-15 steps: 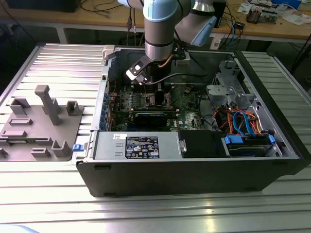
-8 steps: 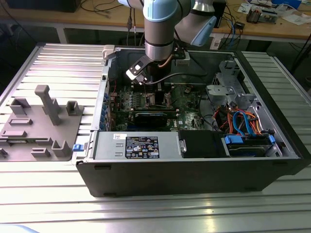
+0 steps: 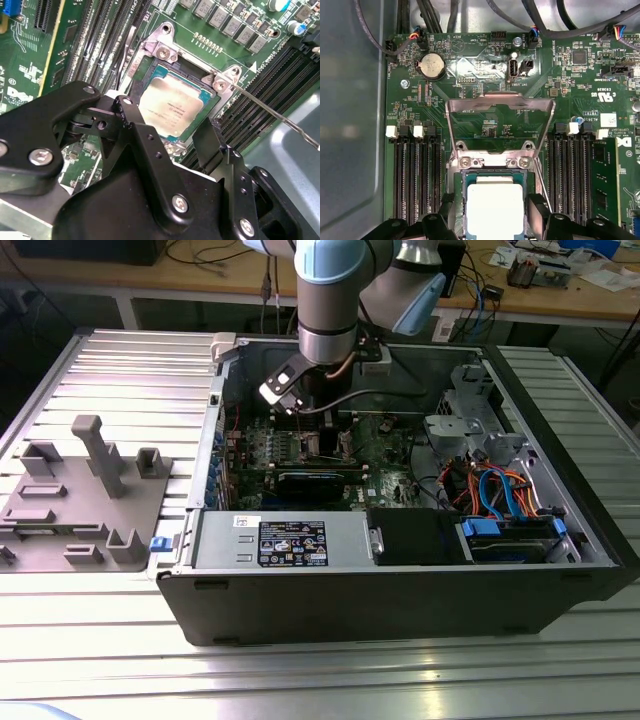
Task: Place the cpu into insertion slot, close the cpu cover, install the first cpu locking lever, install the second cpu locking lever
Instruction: 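Place the cpu into insertion slot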
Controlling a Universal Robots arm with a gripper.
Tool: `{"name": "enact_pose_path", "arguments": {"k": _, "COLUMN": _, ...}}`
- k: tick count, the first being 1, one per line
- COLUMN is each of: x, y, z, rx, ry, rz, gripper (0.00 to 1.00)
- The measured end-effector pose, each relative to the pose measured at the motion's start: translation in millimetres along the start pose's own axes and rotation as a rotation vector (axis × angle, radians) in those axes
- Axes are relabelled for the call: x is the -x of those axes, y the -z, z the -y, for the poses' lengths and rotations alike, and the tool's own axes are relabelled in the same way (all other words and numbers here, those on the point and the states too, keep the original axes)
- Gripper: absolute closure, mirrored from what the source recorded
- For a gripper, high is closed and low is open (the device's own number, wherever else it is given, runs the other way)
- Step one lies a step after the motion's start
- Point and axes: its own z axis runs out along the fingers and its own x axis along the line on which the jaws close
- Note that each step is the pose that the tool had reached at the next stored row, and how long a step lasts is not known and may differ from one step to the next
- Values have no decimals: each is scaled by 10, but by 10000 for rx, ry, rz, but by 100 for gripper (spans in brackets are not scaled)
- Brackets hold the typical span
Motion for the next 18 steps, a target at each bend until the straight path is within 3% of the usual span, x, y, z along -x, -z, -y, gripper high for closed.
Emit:
{"name": "enact_pose_path", "arguments": {"k": 9, "x": 6, "y": 136, "z": -10, "rx": 1, "ry": 2, "rz": -18, "gripper": 34}}
{"name": "enact_pose_path", "arguments": {"k": 10, "x": 20, "y": 136, "z": -10, "rx": 0, "ry": 0, "rz": -35, "gripper": 40}}
{"name": "enact_pose_path", "arguments": {"k": 11, "x": 33, "y": 136, "z": -10, "rx": 1, "ry": -2, "rz": -46, "gripper": 40}}
{"name": "enact_pose_path", "arguments": {"k": 15, "x": 55, "y": 139, "z": -9, "rx": 1, "ry": -6, "rz": -73, "gripper": 65}}
{"name": "enact_pose_path", "arguments": {"k": 16, "x": 55, "y": 148, "z": -10, "rx": -8, "ry": -5, "rz": -73, "gripper": 65}}
{"name": "enact_pose_path", "arguments": {"k": 18, "x": 55, "y": 168, "z": -17, "rx": -77, "ry": -5, "rz": -81, "gripper": 77}}
